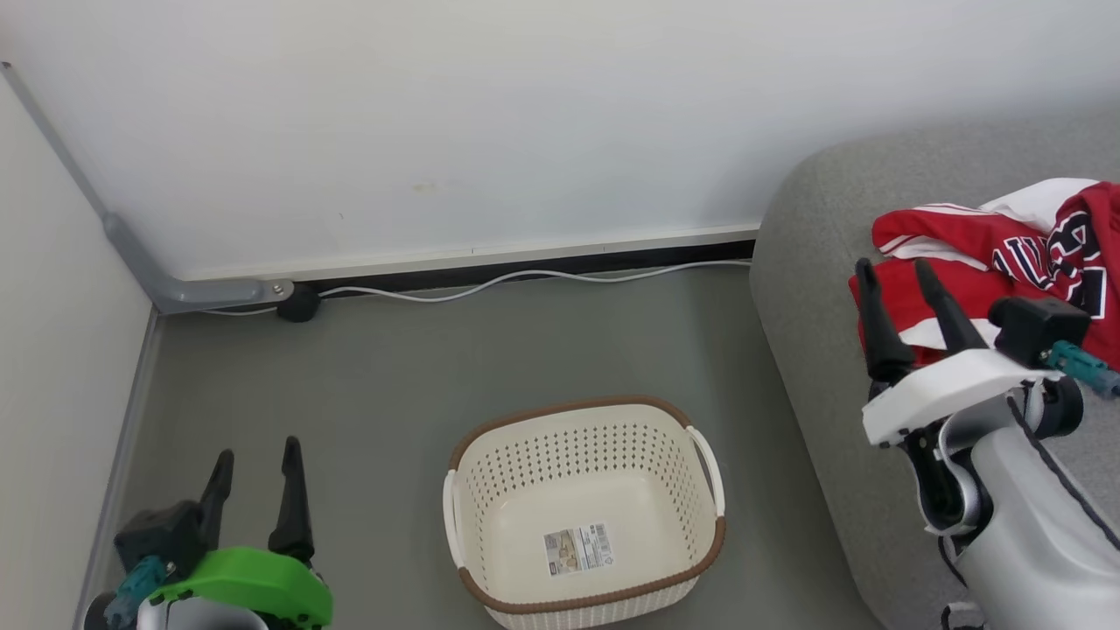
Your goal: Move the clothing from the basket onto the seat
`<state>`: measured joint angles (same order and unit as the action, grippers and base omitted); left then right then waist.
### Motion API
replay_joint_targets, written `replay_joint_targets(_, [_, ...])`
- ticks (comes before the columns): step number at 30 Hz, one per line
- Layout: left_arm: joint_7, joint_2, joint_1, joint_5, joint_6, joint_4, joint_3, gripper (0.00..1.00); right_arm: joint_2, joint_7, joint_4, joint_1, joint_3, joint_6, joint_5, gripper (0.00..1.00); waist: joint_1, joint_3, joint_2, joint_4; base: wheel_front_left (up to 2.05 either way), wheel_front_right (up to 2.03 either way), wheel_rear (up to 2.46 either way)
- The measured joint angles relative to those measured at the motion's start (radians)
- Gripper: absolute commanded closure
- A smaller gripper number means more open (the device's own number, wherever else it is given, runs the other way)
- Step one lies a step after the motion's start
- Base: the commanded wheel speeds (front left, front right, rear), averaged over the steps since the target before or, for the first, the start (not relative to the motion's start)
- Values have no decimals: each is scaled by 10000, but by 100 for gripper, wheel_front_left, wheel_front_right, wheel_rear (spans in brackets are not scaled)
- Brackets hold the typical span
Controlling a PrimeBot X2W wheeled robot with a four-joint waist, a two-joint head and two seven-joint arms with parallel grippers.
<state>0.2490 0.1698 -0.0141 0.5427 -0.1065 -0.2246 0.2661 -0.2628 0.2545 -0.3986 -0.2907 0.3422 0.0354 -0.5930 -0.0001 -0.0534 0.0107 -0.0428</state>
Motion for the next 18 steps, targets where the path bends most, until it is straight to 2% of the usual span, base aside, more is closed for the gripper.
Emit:
replay_joint_targets(8, [2, 56, 608, -38, -6, 487, -775, 0, 353, 0, 800, 1141, 44, 295, 426, 0, 0, -202, 0, 197, 0, 0, 0])
replay_joint_targets(18, [2, 13, 1277, -201, -94, 1032, -1271, 0, 541, 0, 1522, 2206, -96, 470, 639, 0, 0, -199, 0, 288, 0, 0, 0])
